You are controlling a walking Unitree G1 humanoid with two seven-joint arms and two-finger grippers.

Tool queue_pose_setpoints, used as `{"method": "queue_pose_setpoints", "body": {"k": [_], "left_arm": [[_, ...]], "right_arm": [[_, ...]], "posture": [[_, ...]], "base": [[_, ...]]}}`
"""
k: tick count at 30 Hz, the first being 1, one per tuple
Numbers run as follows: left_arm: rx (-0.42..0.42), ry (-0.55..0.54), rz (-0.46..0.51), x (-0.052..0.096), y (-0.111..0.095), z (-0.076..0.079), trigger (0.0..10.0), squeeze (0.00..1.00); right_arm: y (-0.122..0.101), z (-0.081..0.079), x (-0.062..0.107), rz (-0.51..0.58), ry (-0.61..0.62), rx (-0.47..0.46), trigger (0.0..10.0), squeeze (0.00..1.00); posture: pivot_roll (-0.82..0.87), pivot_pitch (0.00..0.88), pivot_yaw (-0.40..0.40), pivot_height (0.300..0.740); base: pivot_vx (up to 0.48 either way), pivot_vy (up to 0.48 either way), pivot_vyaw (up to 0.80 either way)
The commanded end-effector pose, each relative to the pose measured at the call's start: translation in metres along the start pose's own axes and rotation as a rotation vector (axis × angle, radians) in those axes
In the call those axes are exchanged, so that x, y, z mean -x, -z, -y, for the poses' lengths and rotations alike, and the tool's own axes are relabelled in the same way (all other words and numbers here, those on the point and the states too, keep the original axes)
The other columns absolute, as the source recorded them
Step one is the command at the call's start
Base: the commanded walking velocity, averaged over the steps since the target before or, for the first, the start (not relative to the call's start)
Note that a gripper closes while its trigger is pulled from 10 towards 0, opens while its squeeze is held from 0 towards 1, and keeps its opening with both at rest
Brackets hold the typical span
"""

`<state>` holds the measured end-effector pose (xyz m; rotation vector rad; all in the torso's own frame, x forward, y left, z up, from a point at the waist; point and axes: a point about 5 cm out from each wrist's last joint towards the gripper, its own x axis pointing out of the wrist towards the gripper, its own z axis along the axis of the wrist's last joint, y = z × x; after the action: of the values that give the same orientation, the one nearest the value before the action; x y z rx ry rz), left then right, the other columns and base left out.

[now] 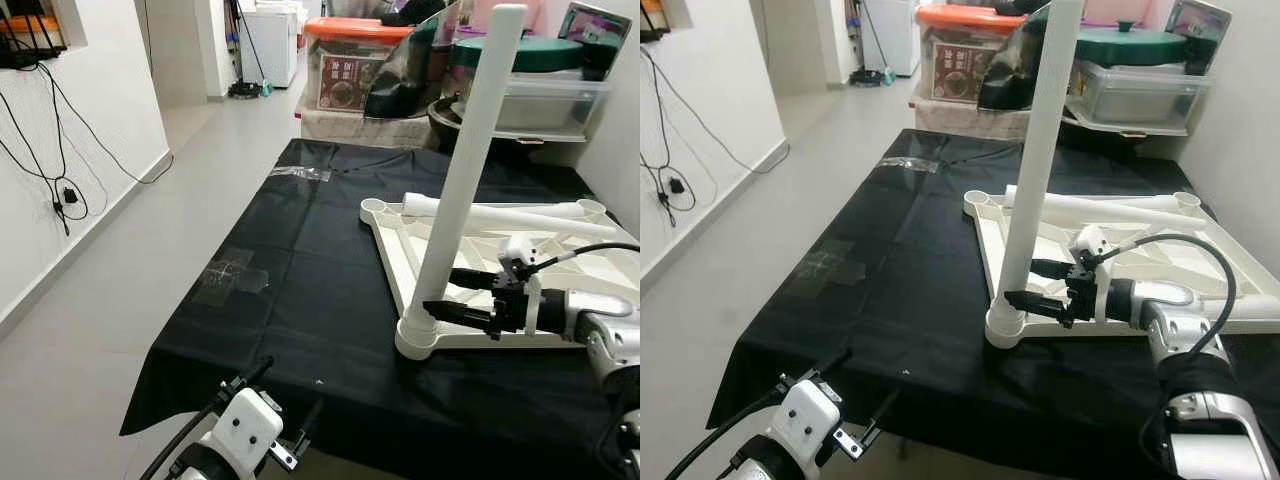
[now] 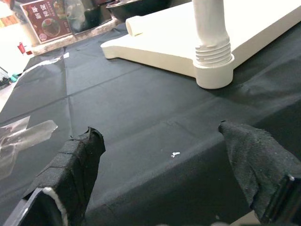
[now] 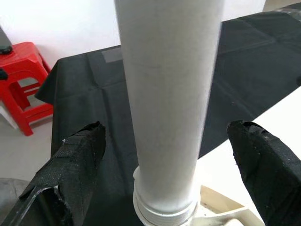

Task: Building children table

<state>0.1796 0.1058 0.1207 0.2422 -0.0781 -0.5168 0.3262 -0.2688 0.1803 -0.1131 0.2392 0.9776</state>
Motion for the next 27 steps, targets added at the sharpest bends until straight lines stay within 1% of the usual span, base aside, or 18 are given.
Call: {"method": "queue_pose_setpoints", "body": {"k": [1,10,16,23,25,27], "left_arm": [[-0.012,0.014,-0.009,0.002,0.001,0.001,10.0,0.00],[-0.014,0.016,-0.011,0.001,0.001,0.002,10.0,0.00],[-0.016,0.015,-0.014,0.001,0.002,0.002,10.0,0.00],[-0.017,0.016,-0.015,0.001,0.002,0.002,10.0,0.00],[-0.018,0.014,-0.017,0.001,0.002,0.002,10.0,0.00],[-0.018,0.014,-0.017,0.001,0.002,0.002,10.0,0.00]], "right_arm": [[0.001,-0.002,-0.004,-0.005,-0.022,0.008,10.0,0.00],[0.000,0.001,-0.009,0.009,-0.015,0.016,10.0,0.00],[-0.004,-0.001,-0.022,0.034,-0.025,0.035,10.0,0.00],[-0.007,-0.001,-0.027,0.043,-0.033,0.038,10.0,0.00],[-0.011,-0.002,-0.033,0.057,-0.045,0.041,10.0,0.00],[-0.012,-0.003,-0.035,0.061,-0.049,0.043,10.0,0.00]], "posture": [[0.11,0.050,-0.054,0.740],[0.12,0.051,-0.057,0.740],[0.12,0.053,-0.058,0.740],[0.12,0.054,-0.058,0.740],[0.12,0.055,-0.059,0.740],[0.12,0.055,-0.059,0.740]], "base": [[0.000,0.000,0.00],[0.000,0.000,0.00],[0.000,0.000,0.00],[0.000,0.000,0.00],[0.000,0.000,0.00],[0.000,0.000,0.00]]}}
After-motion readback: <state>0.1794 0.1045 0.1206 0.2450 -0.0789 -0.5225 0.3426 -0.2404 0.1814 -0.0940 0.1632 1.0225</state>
